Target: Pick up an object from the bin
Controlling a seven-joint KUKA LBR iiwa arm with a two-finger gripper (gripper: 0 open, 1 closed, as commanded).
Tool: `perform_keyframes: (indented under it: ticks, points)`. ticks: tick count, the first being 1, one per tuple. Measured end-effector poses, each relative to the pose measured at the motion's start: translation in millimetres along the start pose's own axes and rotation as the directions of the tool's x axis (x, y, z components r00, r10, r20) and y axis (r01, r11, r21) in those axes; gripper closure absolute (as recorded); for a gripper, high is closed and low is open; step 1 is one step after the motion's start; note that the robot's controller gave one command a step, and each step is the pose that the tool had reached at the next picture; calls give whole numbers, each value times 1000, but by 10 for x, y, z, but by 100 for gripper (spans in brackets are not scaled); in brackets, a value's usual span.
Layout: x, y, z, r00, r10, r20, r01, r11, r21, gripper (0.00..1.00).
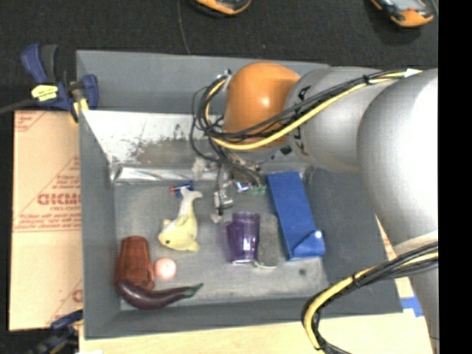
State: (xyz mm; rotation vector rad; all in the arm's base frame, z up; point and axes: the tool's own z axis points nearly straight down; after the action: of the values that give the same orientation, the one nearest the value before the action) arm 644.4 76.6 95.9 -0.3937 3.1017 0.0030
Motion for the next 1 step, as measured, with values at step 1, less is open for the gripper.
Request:
perform_keyframes:
  ticks: [1]
  points:
    - [-122,200,61,1000,7,3,-7,1000,-1,0]
